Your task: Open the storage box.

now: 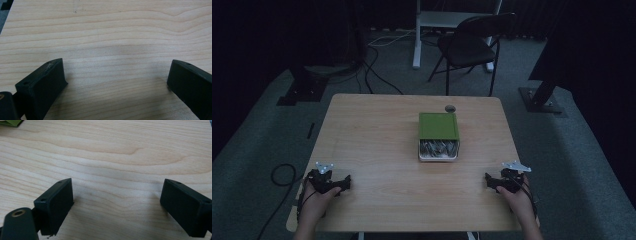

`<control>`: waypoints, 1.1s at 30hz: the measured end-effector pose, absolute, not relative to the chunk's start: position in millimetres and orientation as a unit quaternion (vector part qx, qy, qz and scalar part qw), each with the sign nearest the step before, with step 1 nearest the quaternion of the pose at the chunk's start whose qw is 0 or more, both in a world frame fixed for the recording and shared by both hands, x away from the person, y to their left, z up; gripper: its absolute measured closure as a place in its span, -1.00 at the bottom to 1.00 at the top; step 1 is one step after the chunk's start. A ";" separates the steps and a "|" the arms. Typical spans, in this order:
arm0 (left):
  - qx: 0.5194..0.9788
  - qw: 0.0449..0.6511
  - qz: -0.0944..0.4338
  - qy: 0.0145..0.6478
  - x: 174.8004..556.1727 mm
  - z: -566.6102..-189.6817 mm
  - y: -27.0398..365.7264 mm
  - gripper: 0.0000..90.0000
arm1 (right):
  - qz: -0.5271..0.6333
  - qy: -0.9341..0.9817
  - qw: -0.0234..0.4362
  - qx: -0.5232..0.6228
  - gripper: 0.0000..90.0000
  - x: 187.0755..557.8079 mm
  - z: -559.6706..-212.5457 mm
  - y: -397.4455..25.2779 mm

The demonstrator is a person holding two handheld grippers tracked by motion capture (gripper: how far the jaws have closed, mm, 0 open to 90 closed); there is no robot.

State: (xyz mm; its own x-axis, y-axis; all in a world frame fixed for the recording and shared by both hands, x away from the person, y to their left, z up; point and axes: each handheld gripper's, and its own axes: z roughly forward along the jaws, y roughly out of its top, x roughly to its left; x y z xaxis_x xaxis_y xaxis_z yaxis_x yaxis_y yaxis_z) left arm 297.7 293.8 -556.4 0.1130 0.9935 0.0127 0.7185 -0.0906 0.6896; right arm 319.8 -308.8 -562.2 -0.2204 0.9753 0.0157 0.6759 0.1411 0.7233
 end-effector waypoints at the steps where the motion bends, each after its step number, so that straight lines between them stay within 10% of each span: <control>1: 0.697 0.275 0.250 0.613 297.4 -556.4 293.2 -0.95 | 0.312 0.716 0.240 0.576 -0.75 319.8 -562.2 -308.8; 33: 0.776 0.311 0.239 0.493 297.0 -550.2 241.1 -0.93 | 0.312 0.716 0.240 0.576 -0.75 319.9 -562.2 -308.8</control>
State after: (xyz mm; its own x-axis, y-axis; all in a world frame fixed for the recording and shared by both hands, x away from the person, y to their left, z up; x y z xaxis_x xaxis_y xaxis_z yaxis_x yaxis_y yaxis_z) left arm 297.0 241.1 -550.2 0.3990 0.9147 0.0642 0.6168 -0.3196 0.7193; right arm 319.9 -308.8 -562.2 -0.2214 0.9751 0.0155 0.6751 0.1418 0.7239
